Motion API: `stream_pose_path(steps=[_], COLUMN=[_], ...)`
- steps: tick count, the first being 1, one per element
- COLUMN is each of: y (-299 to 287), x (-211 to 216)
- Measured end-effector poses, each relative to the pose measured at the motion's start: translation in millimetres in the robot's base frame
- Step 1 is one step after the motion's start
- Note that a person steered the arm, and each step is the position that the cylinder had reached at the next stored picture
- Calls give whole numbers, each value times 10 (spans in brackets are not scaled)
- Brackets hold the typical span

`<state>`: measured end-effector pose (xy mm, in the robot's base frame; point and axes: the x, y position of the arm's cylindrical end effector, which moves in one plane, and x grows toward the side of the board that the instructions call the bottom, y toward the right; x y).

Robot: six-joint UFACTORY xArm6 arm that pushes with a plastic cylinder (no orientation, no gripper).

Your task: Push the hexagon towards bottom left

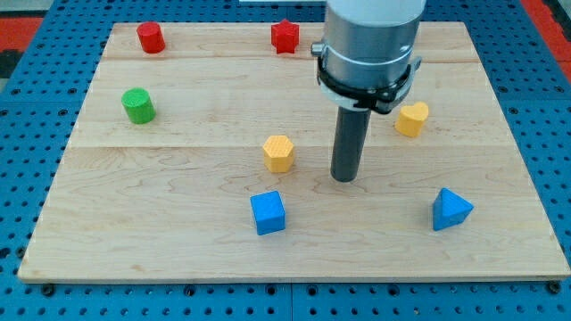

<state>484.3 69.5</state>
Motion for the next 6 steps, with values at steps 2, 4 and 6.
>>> stream_pose_path(steps=[2, 4, 6], y=[-16, -683, -1517], x=[-276, -353, -246])
